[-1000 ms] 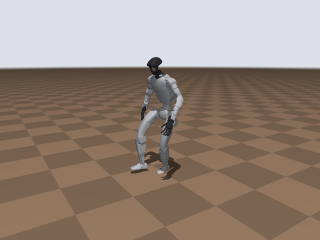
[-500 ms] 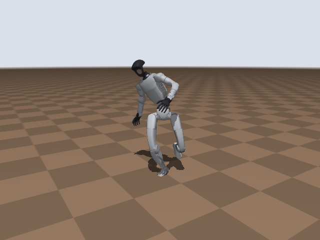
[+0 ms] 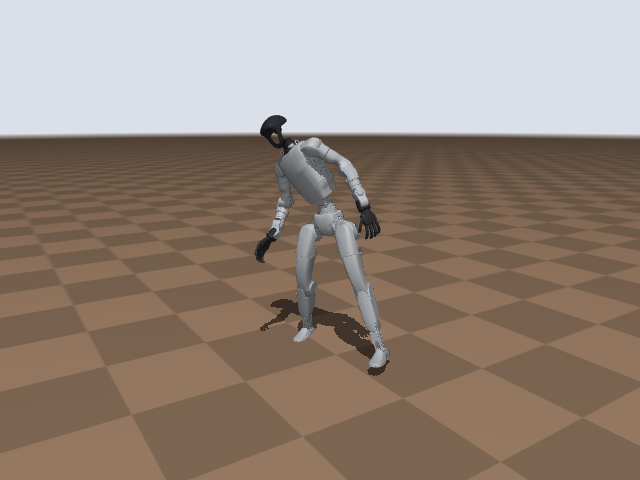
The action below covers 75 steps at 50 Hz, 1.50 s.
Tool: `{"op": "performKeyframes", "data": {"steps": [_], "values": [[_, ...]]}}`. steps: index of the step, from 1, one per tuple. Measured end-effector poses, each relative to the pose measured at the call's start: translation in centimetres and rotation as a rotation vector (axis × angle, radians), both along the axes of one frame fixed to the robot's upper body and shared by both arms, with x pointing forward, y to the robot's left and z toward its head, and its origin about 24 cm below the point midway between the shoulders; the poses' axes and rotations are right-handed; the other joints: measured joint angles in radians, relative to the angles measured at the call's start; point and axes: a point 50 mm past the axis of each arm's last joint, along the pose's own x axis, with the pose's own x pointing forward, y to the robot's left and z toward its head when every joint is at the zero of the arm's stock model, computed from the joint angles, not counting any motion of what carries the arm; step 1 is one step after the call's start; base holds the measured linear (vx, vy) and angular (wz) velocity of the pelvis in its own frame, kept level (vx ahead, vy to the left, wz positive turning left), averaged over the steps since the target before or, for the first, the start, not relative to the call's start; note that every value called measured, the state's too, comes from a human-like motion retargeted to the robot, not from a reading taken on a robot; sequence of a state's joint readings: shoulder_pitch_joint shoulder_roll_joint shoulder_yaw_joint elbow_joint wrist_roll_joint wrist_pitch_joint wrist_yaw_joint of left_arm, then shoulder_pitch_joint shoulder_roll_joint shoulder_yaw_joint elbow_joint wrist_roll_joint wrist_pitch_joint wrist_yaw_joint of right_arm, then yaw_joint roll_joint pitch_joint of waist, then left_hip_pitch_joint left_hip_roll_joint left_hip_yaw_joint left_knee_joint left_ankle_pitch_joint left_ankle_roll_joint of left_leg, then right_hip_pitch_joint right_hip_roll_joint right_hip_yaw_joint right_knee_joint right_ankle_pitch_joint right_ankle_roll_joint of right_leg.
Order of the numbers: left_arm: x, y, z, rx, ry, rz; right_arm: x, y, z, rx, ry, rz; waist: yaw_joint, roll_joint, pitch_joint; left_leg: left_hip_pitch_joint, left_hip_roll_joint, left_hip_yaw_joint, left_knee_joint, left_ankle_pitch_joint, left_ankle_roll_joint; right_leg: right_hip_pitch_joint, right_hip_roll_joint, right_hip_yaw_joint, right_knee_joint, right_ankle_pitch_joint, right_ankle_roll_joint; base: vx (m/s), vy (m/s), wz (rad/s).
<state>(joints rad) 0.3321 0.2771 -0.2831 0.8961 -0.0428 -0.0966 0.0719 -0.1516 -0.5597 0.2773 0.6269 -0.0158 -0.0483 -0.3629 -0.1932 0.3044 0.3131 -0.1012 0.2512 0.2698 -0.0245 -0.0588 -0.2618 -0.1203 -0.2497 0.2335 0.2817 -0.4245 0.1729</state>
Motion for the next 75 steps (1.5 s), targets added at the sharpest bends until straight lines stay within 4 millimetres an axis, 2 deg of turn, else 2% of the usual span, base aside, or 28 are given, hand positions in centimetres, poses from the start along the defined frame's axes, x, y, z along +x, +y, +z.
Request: {"op": "performKeyframes", "data": {"steps": [4, 9, 14, 18, 21, 25, 30, 32, 35, 37, 39, 43, 44, 45, 48, 50, 53, 55, 57, 58, 60, 62, 63, 65, 68, 70, 72, 75], "values": [[-0.9, 0.3, 0.0, -0.001, 0.020, 0.047, -4.6, -2.4, -5.1, -0.030, 0.267, -0.168, 0.082, 0.019, -0.005, 0.050, 0.120, 0.016, 0.041, -0.041, 0.024, 0.044, 0.098, 0.058, -0.034, 0.000, -0.038, 0.21, 0.24, -1.22], [0.2, 1.1, -0.2, 0.067, 0.028, 0.009, -9.4, -4.6, -7.9, 0.060, 0.418, -0.465, 0.103, -0.071, -0.031, 0.053, 0.074, 0.032, 0.121, -0.049, 0.064, 0.062, 0.031, 0.086, -0.058, 0.020, -0.039, 0.14, 0.41, -0.47], [4.4, 4.2, 1.0, 0.159, -0.056, -0.021, -14.9, -4.3, -10.2, 0.327, 0.413, -0.830, 0.184, -0.166, -0.077, 0.051, 0.002, 0.056, 0.162, -0.092, 0.089, 0.079, -0.065, 0.010, -0.112, 0.114, -0.003, 0.10, 0.34, -0.19], [9.6, 6.3, 3.6, 0.203, -0.277, 0.121, -16.3, -2.8, -11.2, 0.407, 0.473, -0.785, 0.254, -0.255, -0.076, -0.009, -0.036, 0.053, 0.322, -0.208, 0.156, 0.105, -0.141, -0.006, -0.164, 0.123, 0.025, 0.04, 0.26, -0.12], [13.8, 7.2, 6.7, 0.230, -0.465, 0.097, -15.4, -2.4, -11.2, 0.365, 0.516, -0.644, 0.308, -0.311, -0.039, -0.102, -0.029, 0.047, 0.584, -0.370, 0.226, 0.131, -0.192, -0.010, -0.199, 0.079, 0.053, 0.02, 0.29, -0.30], [18.1, 7.0, 10.6, 0.252, -0.631, -0.081, -13.0, -2.8, -10.3, 0.283, 0.494, -0.546, 0.361, -0.331, 0.003, -0.207, 0.000, 0.021, 0.887, -0.546, 0.325, 0.149, -0.215, -0.010, -0.205, 0.047, 0.073, 0.04, 0.45, -0.28], [21.9, 5.1, 13.5, 0.226, -0.689, -0.336, -8.1, -3.7, -7.7, 0.250, 0.340, -0.528, 0.365, -0.325, 0.041, -0.227, 0.001, 0.023, 1.032, -0.624, 0.386, 0.117, -0.217, 0.003, -0.117, 0.178, 0.069, 0.05, 0.67, -0.27], [23.5, 4.8, 14.8, 0.271, -0.707, -0.441, -5.4, -3.2, -6.1, 0.224, 0.279, -0.400, 0.335, -0.315, 0.073, -0.178, -0.008, 0.049, 0.998, -0.625, 0.374, 0.050, -0.199, -0.031, 0.025, 0.245, 0.067, -0.02, 0.82, -0.31], [26.4, 4.6, 18.7, 0.426, -0.812, -0.578, -1.4, -1.9, -2.6, 0.126, 0.189, -0.099, 0.245, -0.269, 0.105, -0.124, -0.018, 0.065, 0.880, -0.576, 0.336, -0.125, -0.156, -0.221, 0.309, 0.173, 0.028, -0.06, 0.85, 0.10], [28.1, 4.3, 22.1, 0.532, -0.968, -0.579, 0.2, -1.6, 0.5, 0.055, 0.090, 0.040, 0.172, -0.216, 0.096, -0.098, -0.041, 0.066, 0.714, -0.472, 0.290, -0.220, -0.116, -0.405, 0.364, 0.151, -0.013, -0.03, 0.85, 0.38], [28.6, 3.6, 24.6, 0.581, -1.147, -0.503, 0.4, -1.9, 3.0, 0.032, -0.025, 0.083, 0.113, -0.154, 0.065, -0.041, -0.091, 0.058, 0.451, -0.267, 0.224, -0.258, -0.024, -0.556, 0.248, 0.236, -0.031, 0.01, 0.86, 0.40], [27.0, 3.3, 25.6, 0.543, -1.344, -0.343, -2.0, -2.3, 4.0, 0.141, -0.199, -0.012, 0.067, -0.090, -0.014, 0.114, -0.220, 0.032, -0.034, 0.328, 0.019, -0.228, 0.245, -0.672, -0.169, 0.492, -0.026, 0.08, 0.90, 0.36], [26.3, 3.6, 25.4, 0.532, -1.351, -0.319, -2.6, -2.5, 3.9, 0.181, -0.226, -0.048, 0.068, -0.105, -0.034, 0.113, -0.280, 0.005, -0.061, 0.392, 0.000, -0.228, 0.266, -0.704, -0.219, 0.550, -0.014, 0.07, 1.19, 0.24], [25.6, 4.1, 25.2, 0.524, -1.350, -0.299, -3.3, -2.7, 3.8, 0.219, -0.250, -0.084, 0.071, -0.127, -0.053, 0.098, -0.348, -0.031, -0.063, 0.421, 0.000, -0.233, 0.273, -0.740, -0.253, 0.606, 0.003, 0.15, 1.12, -0.03], [22.9, 6.3, 23.6, 0.525, -1.256, -0.260, -5.6, -3.6, 2.9, 0.297, -0.251, -0.183, 0.091, -0.220, -0.080, 0.185, -0.423, -0.227, -0.063, 0.332, 0.000, -0.151, 0.370, -0.843, -0.262, 0.607, -0.008, 0.36, 0.62, 0.14], [21.2, 7.7, 22.6, 0.515, -1.158, -0.266, -7.8, -4.7, 2.6, 0.305, -0.238, -0.259, 0.049, -0.276, -0.099, 0.251, -0.433, -0.158, -0.017, 0.286, 0.051, -0.083, 0.402, -0.851, -0.272, 0.625, -0.014, 0.40, 0.55, 1.52], [20.2, 9.3, 22.7, 0.478, -1.013, -0.363, -11.4, -6.5, 3.3, 0.281, -0.247, -0.374, -0.083, -0.334, -0.143, 0.328, -0.406, 0.043, 0.088, 0.216, 0.132, -0.022, 0.390, -0.772, -0.299, 0.712, -0.008, 0.44, 0.79, 2.99], [20.2, 9.9, 23.0, 0.468, -0.930, -0.464, -14.1, -8.1, 4.5, 0.213, -0.235, -0.414, -0.185, -0.338, -0.188, 0.333, -0.449, -0.138, 0.173, 0.121, 0.072, -0.004, 0.358, -0.743, -0.296, 0.629, -0.022, 0.52, 0.90, 3.73], [20.8, 10.6, 23.5, 0.533, -0.898, -0.522, -16.3, -9.9, 6.0, 0.147, -0.275, -0.493, -0.248, -0.309, -0.211, 0.283, -0.570, -0.324, 0.340, 0.026, 0.000, -0.006, 0.255, -0.797, -0.217, 0.337, -0.052, 0.48, 1.31, 3.06], [21.1, 11.0, 23.4, 0.578, -0.888, -0.517, -17.2, -10.7, 6.5, 0.108, -0.294, -0.545, -0.254, -0.283, -0.203, 0.229, -0.615, -0.296, 0.493, -0.008, 0.000, -0.014, 0.186, -0.835, -0.123, 0.177, -0.076, 0.38, 1.40, 1.87], [21.0, 12.5, 22.7, 0.672, -0.865, -0.410, -17.7, -12.3, 6.2, 0.068, -0.343, -0.695, -0.221, -0.229, -0.172, 0.043, -0.530, -0.056, 0.905, -0.028, 0.000, -0.098, 0.052, -0.859, 0.171, -0.069, -0.172, 0.29, 0.81, 0.54], [19.0, 14.4, 20.1, 0.695, -0.799, -0.176, -15.5, -13.0, 4.6, 0.073, -0.355, -0.817, -0.128, -0.199, -0.142, -0.023, -0.216, 0.151, 1.286, -0.092, 0.029, -0.171, 0.044, -0.770, 0.393, -0.194, -0.269, 0.44, -0.13, -1.59], [17.5, 15.1, 18.4, 0.683, -0.747, -0.050, -13.4, -12.9, 4.0, 0.092, -0.352, -0.843, -0.086, -0.185, -0.104, -0.003, -0.061, 0.237, 1.439, -0.159, 0.118, -0.173, 0.058, -0.724, 0.449, -0.217, -0.283, 0.37, 0.12, -2.37], [14.7, 15.4, 14.9, 0.598, -0.630, 0.171, -7.5, -11.4, 3.5, 0.180, -0.367, -0.822, -0.030, -0.170, -0.021, 0.012, 0.125, 0.283, 1.628, -0.252, 0.240, -0.145, 0.075, -0.647, 0.471, -0.231, -0.293, 0.20, 0.40, -2.35], [11.1, 14.4, 10.1, 0.395, -0.432, 0.297, 0.6, -5.1, 4.1, 0.379, -0.372, -0.549, 0.059, -0.184, 0.056, -0.068, 0.131, 0.132, 1.625, -0.224, 0.211, -0.101, 0.087, -0.526, 0.397, -0.183, -0.281, 0.06, 0.45, -2.14], [9.1, 13.8, 8.1, 0.335, -0.319, 0.241, 3.8, -0.3, 5.5, 0.445, -0.374, -0.276, 0.128, -0.209, 0.072, -0.113, 0.094, 0.039, 1.518, -0.217, 0.188, -0.087, 0.081, -0.450, 0.323, -0.130, -0.243, 0.02, 0.42, -1.83], [7.5, 13.5, 6.9, 0.370, -0.229, 0.154, 5.3, 3.4, 7.4, 0.391, -0.398, -0.034, 0.189, -0.234, 0.074, -0.122, 0.093, 0.001, 1.343, -0.211, 0.195, -0.067, 0.077, -0.389, 0.216, -0.068, -0.204, 0.01, 0.38, -1.53], [5.0, 12.8, 5.4, 0.427, -0.132, 0.122, 5.8, 7.2, 9.7, 0.259, -0.454, 0.205, 0.261, -0.269, 0.065, -0.072, 0.093, 0.013, 0.967, -0.191, 0.187, -0.040, 0.065, -0.316, 0.052, 0.022, -0.147, -0.01, 0.40, -1.32]]}}
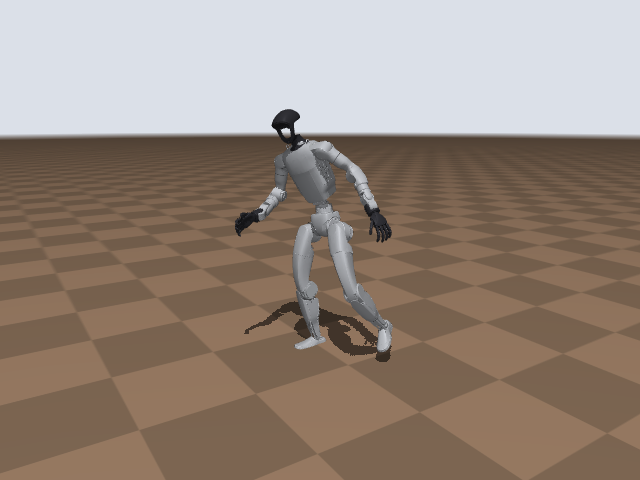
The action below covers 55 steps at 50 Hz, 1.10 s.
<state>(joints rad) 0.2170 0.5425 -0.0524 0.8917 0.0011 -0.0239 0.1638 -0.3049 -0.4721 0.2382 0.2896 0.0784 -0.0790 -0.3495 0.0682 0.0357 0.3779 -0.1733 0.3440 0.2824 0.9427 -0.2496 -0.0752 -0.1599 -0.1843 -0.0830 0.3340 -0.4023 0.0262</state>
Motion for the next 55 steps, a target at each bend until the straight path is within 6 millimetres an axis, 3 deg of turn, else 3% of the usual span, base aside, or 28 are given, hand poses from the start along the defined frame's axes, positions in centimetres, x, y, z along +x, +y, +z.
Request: {"op": "performKeyframes", "data": {"steps": [5, 9, 13, 15, 19, 22, 27, 33, 37, 43, 47, 49, 51, 53, 55], "values": [[-3.4, -2.4, -2.4, -0.145, 0.050, 0.149, -1.0, 2.0, 0.0, 0.054, -0.004, 0.159, 0.040, 0.015, -0.046, 0.159, -0.008, 0.089, -0.780, 0.026, -0.091, -0.027, 0.033, 0.047, -0.093, 0.043, 0.093, -0.03, 0.48, -0.87], [-5.0, -5.6, -4.2, -0.237, 0.149, 0.095, -2.2, 0.2, -3.5, 0.108, 0.148, 0.130, -0.038, 0.079, -0.061, 0.181, 0.006, -0.051, -0.957, 0.149, -0.142, -0.048, 0.072, 0.033, -0.036, 0.023, 0.084, -0.03, 0.50, 0.01], [-2.8, -7.6, -4.8, -0.216, 0.156, -0.062, -4.9, -3.7, -9.1, 0.013, 0.378, -0.135, -0.090, 0.054, -0.059, 0.178, -0.049, -0.054, -0.948, 0.128, -0.142, -0.021, 0.015, 0.032, -0.077, 0.055, 0.080, 0.01, 0.39, 0.28], [-1.2, -8.0, -4.5, -0.215, 0.108, -0.097, -7.9, -5.7, -12.5, 0.014, 0.519, -0.300, -0.092, 0.044, -0.069, 0.168, -0.085, -0.067, -0.931, 0.126, -0.136, 0.019, -0.018, 0.020, -0.144, 0.098, 0.087, 0.07, 0.33, 0.35], [1.7, -8.4, -3.7, -0.290, -0.087, 0.042, -14.3, -7.8, -17.4, 0.192, 0.760, -0.525, -0.043, 0.031, -0.101, 0.172, -0.125, -0.053, -0.927, 0.098, -0.114, 0.063, -0.058, 0.007, -0.238, 0.153, 0.128, 0.10, 0.26, -0.05], [2.0, -8.0, -3.3, -0.320, -0.168, 0.146, -17.6, -8.0, -19.7, 0.258, 0.921, -0.565, -0.021, 0.008, -0.124, 0.171, -0.138, -0.031, -0.902, 0.070, -0.105, 0.074, -0.074, 0.015, -0.271, 0.171, 0.149, 0.09, 0.15, -0.39], [1.5, -5.8, -2.9, -0.218, -0.126, 0.140, -19.6, -7.1, -21.2, 0.225, 1.048, -0.570, 0.004, -0.057, -0.135, 0.183, -0.163, 0.010, -0.882, 0.045, -0.078, 0.082, -0.097, 0.045, -0.317, 0.195, 0.173, 0.07, 0.09, -0.45], [2.0, -3.4, -1.9, -0.131, -0.069, 0.028, -19.5, -5.9, -21.4, 0.262, 1.015, -0.541, 0.034, -0.147, -0.127, 0.140, -0.200, 0.006, -0.791, -0.004, -0.058, 0.097, -0.150, 0.029, -0.355, 0.215, 0.231, 0.07, 0.09, -0.07], [3.4, -1.8, -0.4, -0.095, -0.100, -0.044, -18.8, -5.5, -21.1, 0.244, 1.000, -0.482, 0.097, -0.169, -0.105, 0.069, -0.150, -0.003, -0.610, -0.094, -0.035, 0.113, -0.122, 0.024, -0.368, 0.211, 0.236, 0.08, 0.07, -0.20], [4.7, -0.7, 1.6, -0.071, -0.171, -0.092, -16.0, -6.7, -19.5, 0.181, 0.908, -0.459, 0.160, -0.164, -0.082, -0.020, -0.109, -0.006, -0.302, -0.290, 0.096, 0.121, -0.116, 0.051, -0.342, 0.218, 0.236, 0.08, 0.34, -0.31], [6.0, -1.4, 2.5, -0.159, -0.191, -0.180, -13.0, -8.0, -17.0, 0.175, 0.770, -0.424, 0.140, -0.128, -0.026, 0.008, -0.162, 0.015, -0.175, -0.360, 0.174, 0.094, -0.194, 0.037, -0.186, 0.280, 0.226, 0.01, 0.78, -0.24], [7.8, -1.5, 3.5, -0.180, -0.202, -0.245, -11.2, -8.2, -15.5, 0.168, 0.709, -0.368, 0.118, -0.075, 0.031, 0.046, -0.148, 0.025, -0.118, -0.381, 0.185, 0.032, -0.206, -0.058, 0.041, 0.278, 0.157, -0.06, 0.78, -0.09], [11.2, -1.0, 5.5, -0.133, -0.239, -0.317, -9.1, -8.1, -14.1, 0.147, 0.663, -0.307, 0.086, -0.030, 0.091, 0.065, -0.130, 0.028, -0.061, -0.404, 0.186, -0.047, -0.211, -0.161, 0.264, 0.209, 0.084, -0.10, 0.66, 0.27], [15.2, -0.3, 8.7, -0.011, -0.301, -0.391, -7.4, -8.1, -12.9, 0.114, 0.636, -0.258, 0.039, -0.009, 0.128, 0.056, -0.147, 0.018, -0.034, -0.415, 0.185, -0.117, -0.196, -0.242, 0.365, 0.133, 0.058, -0.12, 0.61, 0.74], [19.2, 0.2, 13.1, 0.158, -0.390, -0.467, -5.9, -8.2, -11.6, 0.072, 0.602, -0.229, -0.026, 0.000, 0.134, 0.029, -0.192, 0.003, -0.050, -0.397, 0.177, -0.170, -0.159, -0.328, 0.336, 0.132, 0.063, -0.10, 0.62, 1.10]]}}
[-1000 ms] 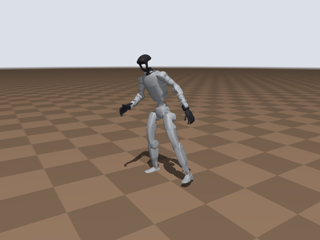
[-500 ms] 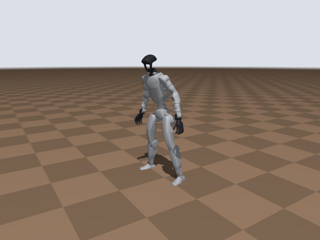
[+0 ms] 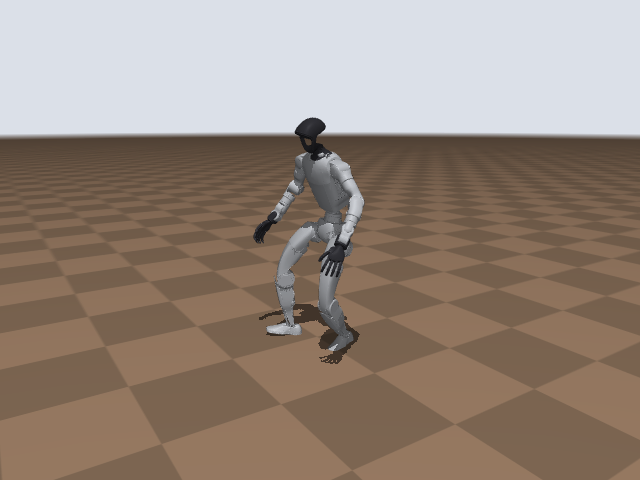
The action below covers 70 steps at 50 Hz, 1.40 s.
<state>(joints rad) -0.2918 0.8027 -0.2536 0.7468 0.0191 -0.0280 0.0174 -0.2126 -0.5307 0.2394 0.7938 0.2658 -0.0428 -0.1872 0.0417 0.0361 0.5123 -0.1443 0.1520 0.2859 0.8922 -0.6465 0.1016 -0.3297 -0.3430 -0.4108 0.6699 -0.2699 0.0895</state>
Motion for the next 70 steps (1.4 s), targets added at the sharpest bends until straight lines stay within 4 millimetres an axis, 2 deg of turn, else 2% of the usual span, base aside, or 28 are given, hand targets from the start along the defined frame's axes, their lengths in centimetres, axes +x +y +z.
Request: {"op": "performKeyframes", "data": {"steps": [3, 5, 7, 9, 10, 11, 13, 15, 17, 19, 20, 21, 23, 24, 25, 27, 29, 31, 34, 37, 40, 43, 45, 49, 55, 59, 63, 70], "values": [[4.8, -0.6, 7.9, 0.179, -0.287, -0.049, 1.9, -0.8, 3.2, -0.045, -0.152, -0.017, -0.127, 0.037, -0.009, -0.002, -0.089, -0.033, -0.176, 0.120, -0.056, -0.040, 0.115, -0.129, -0.199, 0.095, 0.006, -0.02, 0.66, 1.38], [6.3, -2.0, 12.1, 0.194, -0.508, -0.054, 2.3, -1.3, 5.3, -0.041, -0.286, -0.081, -0.214, 0.084, -0.019, 0.046, -0.154, -0.084, -0.385, 0.280, -0.118, -0.045, 0.222, -0.190, -0.349, 0.178, 0.010, 0.11, 0.73, 1.56], [6.4, -3.6, 13.4, 0.141, -0.650, -0.079, 0.8, -1.9, 5.9, -0.005, -0.394, -0.181, -0.308, 0.152, -0.044, 0.115, -0.195, -0.135, -0.592, 0.515, -0.215, -0.019, 0.325, -0.277, -0.456, 0.255, 0.017, 0.25, 0.80, 1.64], [5.6, -5.0, 13.3, 0.004, -0.734, -0.108, -1.1, -2.5, 5.8, 0.038, -0.450, -0.281, -0.369, 0.210, -0.082, 0.216, -0.252, -0.103, -0.861, 0.787, -0.330, -0.007, 0.401, -0.340, -0.511, 0.327, 0.030, 0.26, 1.07, 1.20], [4.9, -5.4, 13.1, -0.058, -0.749, -0.136, -2.2, -2.8, 5.7, 0.055, -0.467, -0.325, -0.399, 0.232, -0.105, 0.238, -0.299, -0.055, -0.943, 0.889, -0.363, -0.013, 0.409, -0.362, -0.514, 0.360, 0.047, 0.14, 1.37, 1.00], [4.2, -5.8, 12.6, -0.133, -0.752, -0.156, -3.3, -3.0, 5.3, 0.100, -0.484, -0.393, -0.410, 0.227, -0.130, 0.250, -0.357, -0.007, -0.965, 0.911, -0.363, -0.011, 0.406, -0.348, -0.517, 0.398, 0.066, 0.15, 1.34, 0.83], [2.6, -6.1, 11.6, -0.267, -0.761, -0.162, -5.6, -3.2, 4.0, 0.158, -0.475, -0.523, -0.417, 0.190, -0.176, 0.312, -0.439, 0.008, -0.979, 0.895, -0.363, 0.038, 0.420, -0.283, -0.544, 0.453, 0.091, 0.40, 0.83, 0.55], [1.0, -5.9, 10.9, -0.384, -0.785, -0.115, -8.3, -3.3, 2.2, 0.167, -0.408, -0.649, -0.409, 0.106, -0.216, 0.429, -0.464, -0.020, -0.938, 0.830, -0.363, 0.158, 0.439, -0.194, -0.599, 0.465, 0.091, 0.77, 0.15, 0.41], [0.1, -5.9, 10.5, -0.472, -0.816, -0.051, -10.9, -3.2, 0.4, 0.149, -0.308, -0.745, -0.385, -0.012, -0.256, 0.487, -0.452, 0.134, -0.731, 0.735, -0.288, 0.262, 0.375, -0.090, -0.636, 0.404, 0.087, 0.71, 0.30, 0.57], [-0.4, -5.8, 10.4, -0.492, -0.823, -0.017, -13.1, -3.0, -1.0, 0.135, -0.227, -0.824, -0.374, -0.108, -0.290, 0.487, -0.354, 0.331, -0.419, 0.596, -0.180, 0.309, 0.254, -0.037, -0.634, 0.234, 0.069, 0.52, 0.61, 1.06], [-0.6, -5.5, 10.4, -0.480, -0.817, -0.003, -14.0, -2.9, -1.6, 0.130, -0.193, -0.856, -0.367, -0.140, -0.295, 0.483, -0.268, 0.408, -0.248, 0.510, -0.133, 0.324, 0.199, -0.035, -0.612, 0.120, 0.045, 0.41, 0.63, 0.96], [-1.0, -4.9, 10.0, -0.447, -0.792, 0.021, -14.3, -2.6, -2.1, 0.134, -0.171, -0.866, -0.360, -0.138, -0.280, 0.457, -0.153, 0.417, -0.093, 0.431, -0.102, 0.313, 0.167, -0.046, -0.536, 0.005, 0.004, 0.33, 0.61, 0.71], [-2.1, -3.4, 8.4, -0.379, -0.721, 0.101, -14.0, -2.1, -3.0, 0.146, -0.127, -0.848, -0.340, -0.102, -0.232, 0.356, 0.060, 0.341, 0.164, 0.319, -0.072, 0.258, 0.132, -0.048, -0.331, -0.173, -0.074, 0.22, 0.61, 0.12], [-2.8, -2.7, 7.0, -0.363, -0.669, 0.161, -13.3, -1.8, -3.3, 0.147, -0.103, -0.807, -0.325, -0.072, -0.203, 0.281, 0.131, 0.251, 0.239, 0.298, -0.085, 0.222, 0.134, -0.035, -0.236, -0.220, -0.098, 0.15, 0.61, -0.49], [-3.7, -2.1, 5.2, -0.354, -0.611, 0.226, -12.4, -1.5, -3.6, 0.142, -0.077, -0.756, -0.309, -0.039, -0.175, 0.199, 0.186, 0.147, 0.295, 0.289, -0.109, 0.185, 0.142, -0.018, -0.152, -0.252, -0.117, 0.15, 0.61, -0.79], [-5.5, -2.0, 0.7, -0.375, -0.454, 0.334, -10.2, -1.1, -3.5, 0.104, -0.053, -0.635, -0.274, 0.017, -0.141, 0.070, 0.215, -0.051, 0.267, 0.309, -0.178, 0.146, 0.165, 0.018, -0.101, -0.262, -0.129, 0.16, 0.59, -0.93], [-7.4, -2.6, -3.4, -0.371, -0.272, 0.362, -8.5, -0.7, -3.0, 0.063, -0.060, -0.532, -0.235, 0.039, -0.128, 0.013, 0.224, -0.156, 0.128, 0.335, -0.211, 0.141, 0.166, 0.053, -0.119, -0.248, -0.118, 0.16, 0.57, -0.87], [-9.4, -3.2, -6.6, -0.313, -0.095, 0.320, -7.0, -0.1, -2.4, 0.036, -0.092, -0.443, -0.197, 0.041, -0.133, 0.001, 0.232, -0.180, -0.095, 0.360, -0.212, 0.146, 0.154, 0.089, -0.171, -0.214, -0.089, 0.15, 0.56, -0.79], [-13.2, -3.4, -10.2, -0.200, 0.144, 0.236, -5.8, 1.1, -1.4, 0.038, -0.154, -0.340, -0.149, 0.033, -0.149, 0.064, 0.221, -0.148, -0.538, 0.404, -0.227, 0.171, 0.133, 0.135, -0.254, -0.158, -0.032, 0.17, 0.61, -0.78], [-17.7, -4.4, -13.4, -0.217, 0.328, 0.280, -4.8, 1.7, -0.2, 0.047, -0.211, -0.235, -0.125, 0.079, -0.168, 0.101, 0.214, -0.202, -0.849, 0.504, -0.311, 0.183, 0.151, 0.176, -0.295, -0.126, -0.019, 0.18, 0.71, -0.89], [-21.4, -5.9, -15.9, -0.317, 0.454, 0.413, -3.9, 1.9, 0.7, 0.029, -0.226, -0.144, -0.103, 0.100, -0.197, 0.096, 0.199, -0.265, -0.862, 0.536, -0.323, 0.167, 0.143, 0.226, -0.293, -0.123, -0.026, 0.13, 0.67, -0.85], [-22.5, -7.0, -17.3, -0.326, 0.561, 0.434, -3.0, 2.1, 0.2, -0.025, -0.166, -0.094, -0.078, 0.058, -0.198, 0.107, 0.141, -0.210, -0.789, 0.468, -0.285, 0.177, 0.088, 0.280, -0.325, -0.091, -0.012, 0.10, 0.56, -0.69], [-23.0, -7.1, -17.8, -0.285, 0.652, 0.376, -4.0, 2.2, -1.5, -0.059, -0.066, -0.082, -0.061, 0.032, -0.214, 0.117, 0.097, -0.189, -0.765, 0.465, -0.259, 0.205, 0.053, 0.300, -0.372, -0.041, -0.008, 0.11, 0.47, -0.38], [-21.3, -6.7, -17.6, -0.237, 0.673, 0.298, -7.4, 1.8, -4.5, -0.039, 0.102, -0.129, -0.020, 0.019, -0.263, 0.103, 0.038, -0.180, -0.739, 0.466, -0.223, 0.254, 0.004, 0.278, -0.470, 0.052, 0.019, 0.11, 0.37, 0.04], [-16.0, -5.1, -15.4, -0.328, 0.330, 0.477, -10.9, 1.3, -7.2, 0.002, 0.264, -0.238, 0.023, -0.039, -0.306, 0.094, -0.025, -0.175, -0.740, 0.446, -0.227, 0.288, -0.057, 0.268, -0.552, 0.091, 0.086, 0.05, 0.20, 0.08], [-12.7, -3.6, -13.4, -0.287, 0.198, 0.468, -12.7, 1.6, -8.7, 0.031, 0.374, -0.256, 0.037, -0.080, -0.316, 0.090, -0.042, -0.168, -0.730, 0.435, -0.247, 0.299, -0.077, 0.241, -0.574, 0.081, 0.091, 0.00, 0.07, -0.03], [-10.2, -2.7, -11.8, -0.230, 0.154, 0.415, -13.4, 1.5, -9.1, 0.060, 0.416, -0.233, 0.045, -0.104, -0.315, 0.082, -0.037, -0.151, -0.713, 0.419, -0.240, 0.276, -0.075, 0.241, -0.553, 0.055, 0.079, -0.04, -0.01, -0.21], [-7.3, -2.6, -10.3, -0.206, 0.094, 0.400, -11.8, 0.4, -7.9, 0.033, 0.333, -0.258, -0.037, -0.097, -0.265, 0.091, 0.006, -0.151, -0.737, 0.429, -0.226, 0.256, -0.035, 0.250, -0.524, 0.026, 0.070, -0.09, -0.13, -0.06]]}}
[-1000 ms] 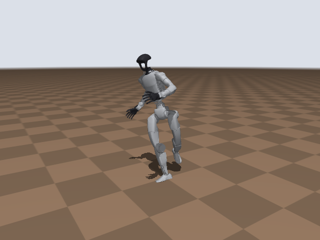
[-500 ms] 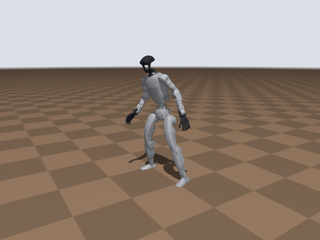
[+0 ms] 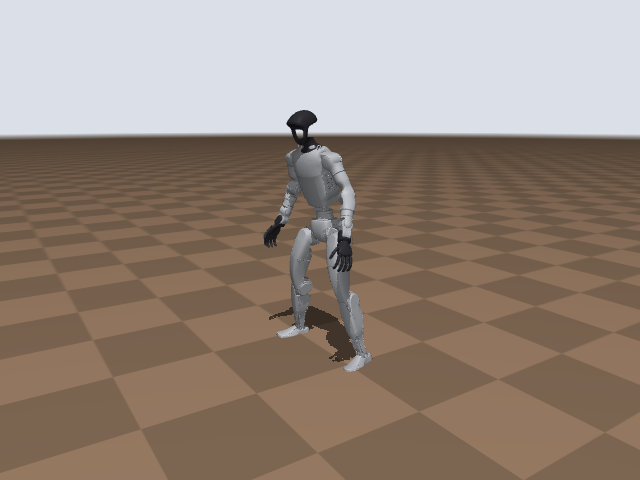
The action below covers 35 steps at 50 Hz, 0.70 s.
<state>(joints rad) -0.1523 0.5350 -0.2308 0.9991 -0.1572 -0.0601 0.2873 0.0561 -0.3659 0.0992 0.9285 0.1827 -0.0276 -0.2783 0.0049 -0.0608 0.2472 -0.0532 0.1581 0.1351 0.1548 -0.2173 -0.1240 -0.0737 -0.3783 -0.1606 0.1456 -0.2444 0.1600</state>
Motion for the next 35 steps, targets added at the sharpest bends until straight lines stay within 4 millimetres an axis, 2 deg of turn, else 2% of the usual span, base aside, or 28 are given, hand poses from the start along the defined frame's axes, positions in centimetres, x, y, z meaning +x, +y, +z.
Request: {"op": "performKeyframes", "data": {"steps": [5, 8, 10, 13, 16, 20, 21, 23, 25, 27, 28, 30, 33, 35], "values": [[1.3, -0.6, 0.5, 0.045, 0.029, -0.121, 0.2, -0.4, 0.6, -0.027, -0.020, 0.049, -0.079, 0.033, 0.029, 0.017, 0.063, -0.019, -0.036, 0.019, -0.007, -0.033, 0.053, -0.014, 0.147, -0.114, -0.023, -0.06, -0.24, 0.17], [1.3, -0.9, 0.7, 0.024, 0.015, -0.155, -0.9, -0.6, 0.4, 0.009, -0.001, 0.072, -0.122, 0.036, 0.014, 0.019, 0.087, -0.032, -0.028, 0.007, -0.008, -0.069, 0.057, -0.023, 0.349, -0.177, -0.029, 0.05, -0.36, 0.28], [1.6, -1.2, 1.0, -0.036, -0.021, -0.145, -1.1, -1.0, 0.6, 0.019, -0.011, 0.067, -0.124, 0.035, 0.001, 0.034, 0.097, -0.023, -0.058, 0.022, -0.043, -0.045, 0.067, -0.041, 0.336, -0.237, -0.055, 0.03, -0.43, -0.10], [0.8, -1.5, 0.8, -0.092, -0.067, -0.086, -1.8, -1.0, 0.3, 0.058, -0.001, 0.028, -0.109, 0.031, -0.010, 0.064, 0.129, 0.000, -0.060, 0.037, -0.071, -0.068, 0.091, -0.014, 0.413, -0.317, -0.095, 0.04, -0.50, -0.41], [-0.3, -1.7, 0.1, -0.150, -0.074, -0.018, -1.0, -0.7, 0.0, 0.055, 0.022, 0.043, -0.101, 0.008, 0.018, 0.058, 0.166, 0.012, 0.046, 0.064, -0.077, -0.108, 0.116, 0.028, 0.556, -0.363, -0.136, 0.02, -0.60, -0.52], [-1.1, -2.4, -0.9, -0.205, 0.004, -0.089, 2.6, -0.7, 0.8, 0.070, -0.004, 0.092, -0.110, -0.019, 0.113, -0.077, 0.251, 0.026, 0.412, 0.183, -0.085, -0.050, 0.172, 0.031, 0.613, -0.419, -0.234, -0.06, -0.66, -0.25], [-1.3, -2.4, -1.2, -0.221, 0.028, -0.100, 3.9, -1.2, 1.6, 0.065, -0.028, 0.113, -0.113, -0.026, 0.134, -0.126, 0.288, 0.079, 0.509, 0.181, -0.058, -0.041, 0.179, 0.021, 0.627, -0.427, -0.246, -0.10, -0.63, 0.06], [-1.5, -1.5, -1.0, -0.212, 0.056, -0.109, 7.4, -2.4, 4.1, 0.026, -0.115, 0.159, -0.108, -0.036, 0.167, -0.217, 0.373, 0.205, 0.672, 0.138, 0.005, -0.035, 0.203, 0.000, 0.646, -0.436, -0.262, -0.11, -0.61, -0.03], [-1.1, 0.9, 0.4, -0.128, 0.034, -0.079, 12.0, -3.8, 8.8, -0.074, -0.280, 0.204, -0.060, -0.039, 0.182, -0.291, 0.428, 0.318, 0.746, 0.101, 0.044, -0.058, 0.256, 0.004, 0.629, -0.424, -0.267, -0.10, -0.59, -0.71], [-1.1, 4.0, 2.9, -0.018, -0.046, 0.001, 15.3, -4.7, 14.3, -0.202, -0.481, 0.243, 0.028, -0.085, 0.163, -0.310, 0.351, 0.420, 0.649, 0.143, 0.054, -0.069, 0.290, 0.040, 0.527, -0.362, -0.243, -0.04, -0.62, -1.25], [-1.1, 5.5, 4.4, 0.026, -0.111, 0.054, 16.4, -4.7, 16.9, -0.255, -0.578, 0.262, 0.074, -0.133, 0.147, -0.298, 0.269, 0.494, 0.538, 0.182, 0.060, -0.066, 0.287, 0.062, 0.443, -0.307, -0.216, 0.02, -0.66, -1.13], [-1.1, 7.8, 7.4, 0.060, -0.268, 0.160, 17.0, -4.6, 20.9, -0.335, -0.724, 0.305, 0.158, -0.232, 0.119, -0.241, 0.060, 0.668, 0.230, 0.296, 0.047, -0.007, 0.277, 0.089, 0.200, -0.128, -0.150, 0.08, -0.69, -0.83], [-2.3, 9.7, 9.9, 0.032, -0.471, 0.289, 15.5, -5.2, 23.1, -0.389, -0.785, 0.366, 0.240, -0.294, 0.065, -0.178, -0.189, 0.846, -0.037, 0.440, -0.071, 0.149, 0.326, 0.072, -0.177, 0.253, -0.044, 0.19, -0.70, -0.41], [-3.6, 10.7, 11.1, 0.051, -0.522, 0.312, 13.9, -6.0, 23.7, -0.410, -0.786, 0.383, 0.258, -0.287, 0.009, -0.174, -0.266, 0.828, -0.005, 0.443, -0.129, 0.190, 0.379, -0.009, -0.233, 0.351, 0.045, 0.23, -0.68, -0.16]]}}
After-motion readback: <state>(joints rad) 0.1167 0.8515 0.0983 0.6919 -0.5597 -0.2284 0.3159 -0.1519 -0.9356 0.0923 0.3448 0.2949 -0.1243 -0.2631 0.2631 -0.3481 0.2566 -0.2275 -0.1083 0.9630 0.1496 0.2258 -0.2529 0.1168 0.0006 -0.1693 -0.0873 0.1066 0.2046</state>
